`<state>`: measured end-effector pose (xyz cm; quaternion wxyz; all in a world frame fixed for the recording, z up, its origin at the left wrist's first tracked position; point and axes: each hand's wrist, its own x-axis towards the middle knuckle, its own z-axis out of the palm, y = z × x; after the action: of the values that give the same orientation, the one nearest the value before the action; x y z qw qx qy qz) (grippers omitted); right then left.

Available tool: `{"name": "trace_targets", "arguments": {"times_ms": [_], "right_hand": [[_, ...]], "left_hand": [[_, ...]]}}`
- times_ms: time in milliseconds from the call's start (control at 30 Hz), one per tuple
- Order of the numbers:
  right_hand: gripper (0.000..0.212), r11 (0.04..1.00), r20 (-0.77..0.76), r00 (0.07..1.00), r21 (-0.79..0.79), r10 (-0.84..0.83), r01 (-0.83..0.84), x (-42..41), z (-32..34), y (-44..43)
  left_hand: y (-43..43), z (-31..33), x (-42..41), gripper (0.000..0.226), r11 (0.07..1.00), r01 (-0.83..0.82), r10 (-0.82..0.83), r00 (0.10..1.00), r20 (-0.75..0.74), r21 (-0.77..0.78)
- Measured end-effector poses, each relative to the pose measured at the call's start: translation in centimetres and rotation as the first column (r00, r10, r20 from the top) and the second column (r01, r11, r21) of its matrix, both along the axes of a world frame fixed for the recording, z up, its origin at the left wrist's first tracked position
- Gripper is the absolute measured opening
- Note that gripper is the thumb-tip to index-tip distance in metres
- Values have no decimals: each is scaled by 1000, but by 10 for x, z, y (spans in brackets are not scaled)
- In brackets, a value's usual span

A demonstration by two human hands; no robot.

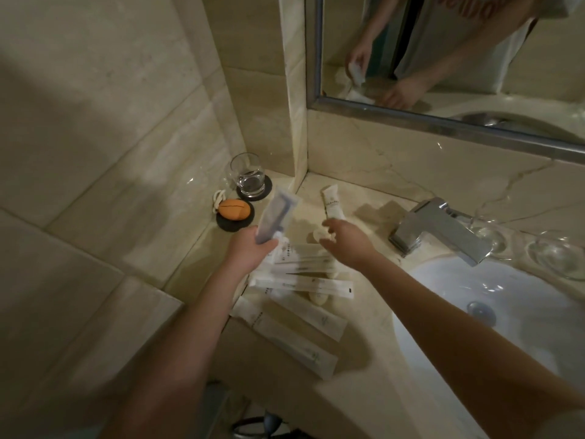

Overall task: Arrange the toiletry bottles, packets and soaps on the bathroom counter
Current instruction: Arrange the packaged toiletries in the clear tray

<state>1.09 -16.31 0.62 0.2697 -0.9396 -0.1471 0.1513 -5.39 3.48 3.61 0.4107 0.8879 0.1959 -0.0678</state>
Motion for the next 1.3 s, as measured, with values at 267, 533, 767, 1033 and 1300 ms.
{"name": "trace_targets", "arguments": {"times_ms": [267, 533, 767, 1033, 1300], "right_hand": [[47, 897, 32, 987, -421, 160, -131, -9, -39, 11], [25, 948, 115, 988, -314, 100, -60, -1, -27, 15], [19, 993, 61, 998, -119, 9, -2, -13, -3, -21], [33, 968, 35, 967, 13, -252, 251, -57, 32, -110], [30, 831, 6, 832, 36, -555, 554, -109, 52, -241]], "left_hand": [[12, -6, -13, 23, 993, -105, 103, 994, 37, 50], [7, -4, -23, 22, 988, -151, 149, 985, 82, 29], [-21, 4, -21, 28, 986, -163, 165, 980, 107, -24], [-100, 22, -25, 11, 995, -35, 51, 986, 161, -99], [-232, 22, -27, 25, 965, 156, -131, 983, 127, -213]]}}
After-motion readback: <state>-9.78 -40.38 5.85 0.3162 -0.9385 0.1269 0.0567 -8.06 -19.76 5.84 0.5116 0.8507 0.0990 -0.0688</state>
